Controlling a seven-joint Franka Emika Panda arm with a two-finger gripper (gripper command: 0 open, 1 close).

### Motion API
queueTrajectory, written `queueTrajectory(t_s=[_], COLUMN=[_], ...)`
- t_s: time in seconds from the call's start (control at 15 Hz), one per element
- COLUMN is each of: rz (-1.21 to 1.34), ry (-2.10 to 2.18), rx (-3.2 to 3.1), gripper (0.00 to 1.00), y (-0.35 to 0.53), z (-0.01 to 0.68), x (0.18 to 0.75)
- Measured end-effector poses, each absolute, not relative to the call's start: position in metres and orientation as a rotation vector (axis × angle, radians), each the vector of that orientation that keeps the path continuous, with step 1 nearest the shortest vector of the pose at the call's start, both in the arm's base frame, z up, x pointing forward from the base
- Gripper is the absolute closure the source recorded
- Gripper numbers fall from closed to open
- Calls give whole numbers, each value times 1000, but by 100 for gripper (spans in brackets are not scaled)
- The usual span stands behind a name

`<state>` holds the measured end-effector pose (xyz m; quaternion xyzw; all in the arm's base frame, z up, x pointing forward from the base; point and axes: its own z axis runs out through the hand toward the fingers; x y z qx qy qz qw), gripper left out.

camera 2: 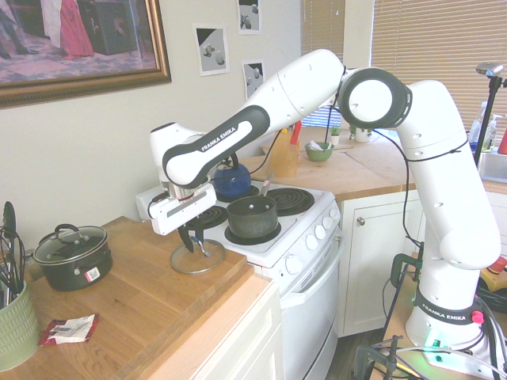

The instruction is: Cover the lid of the pot

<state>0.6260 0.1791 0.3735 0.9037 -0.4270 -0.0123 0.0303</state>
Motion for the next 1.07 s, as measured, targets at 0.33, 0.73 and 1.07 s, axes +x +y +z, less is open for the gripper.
queueTrajectory(t_s=[0.33,0.73,1.07], rz=[-41,-23,49], ry=[-1317,-1371,-1466], rx=[2788,2839,2847], gripper=[100,100,100], y=[178,177,128], z=[374,417,507], x=[626,621,604])
